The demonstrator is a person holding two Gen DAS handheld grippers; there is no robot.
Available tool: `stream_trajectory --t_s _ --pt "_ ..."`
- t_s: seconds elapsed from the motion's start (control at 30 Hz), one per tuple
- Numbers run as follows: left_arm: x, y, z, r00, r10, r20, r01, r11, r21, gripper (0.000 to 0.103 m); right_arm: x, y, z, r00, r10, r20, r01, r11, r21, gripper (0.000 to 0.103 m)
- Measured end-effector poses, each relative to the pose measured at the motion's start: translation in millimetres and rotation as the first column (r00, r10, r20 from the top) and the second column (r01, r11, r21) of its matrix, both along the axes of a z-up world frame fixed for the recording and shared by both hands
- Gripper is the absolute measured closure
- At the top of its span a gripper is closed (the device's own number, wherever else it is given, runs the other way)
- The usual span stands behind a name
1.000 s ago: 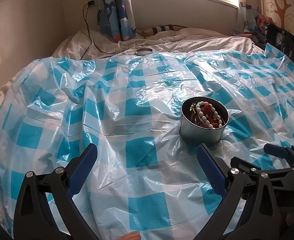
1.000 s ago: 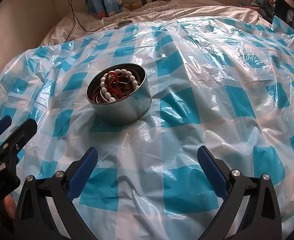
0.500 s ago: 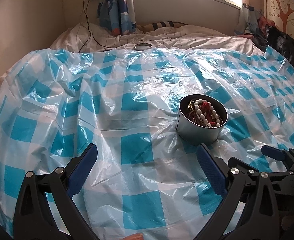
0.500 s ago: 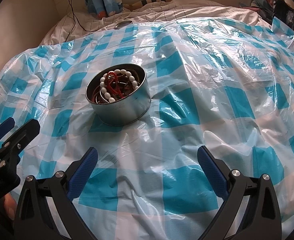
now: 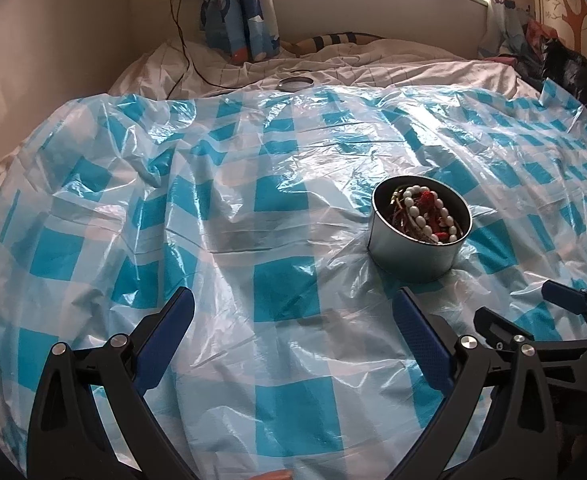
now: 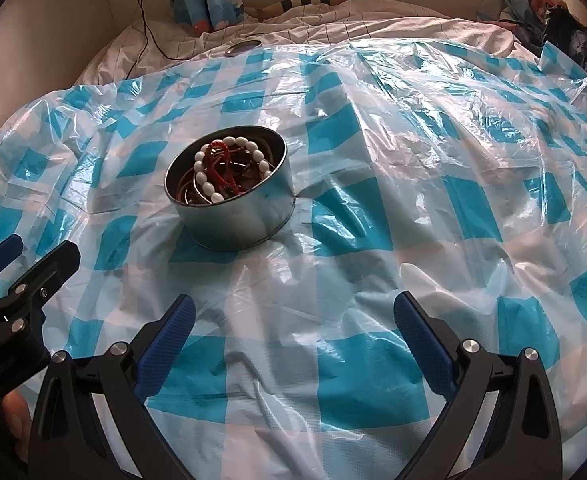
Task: Organize jewelry
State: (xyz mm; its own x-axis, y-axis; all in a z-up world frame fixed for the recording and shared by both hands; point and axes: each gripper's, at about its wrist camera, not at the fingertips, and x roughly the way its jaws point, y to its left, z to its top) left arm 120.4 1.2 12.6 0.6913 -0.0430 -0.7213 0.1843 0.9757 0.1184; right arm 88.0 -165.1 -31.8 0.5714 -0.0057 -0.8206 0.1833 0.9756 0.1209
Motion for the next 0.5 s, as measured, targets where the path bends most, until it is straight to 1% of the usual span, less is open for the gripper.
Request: stream_trajectory --t_s 0.13,0.5 --pt "0.6 -0.3 -0.5 1.000 0.004 -0.002 -0.004 1.000 0.015 0.008 0.1 0.4 -0.1 1.000 0.000 -0.001 0.000 1.000 0.000 0.008" --pt "1.7 0.4 -1.6 1.000 0.004 -0.005 -0.004 1.000 0.016 0.008 0.3 -0.3 -0.3 1.000 0.001 -0.003 -0.001 1.000 -0.001 0.008"
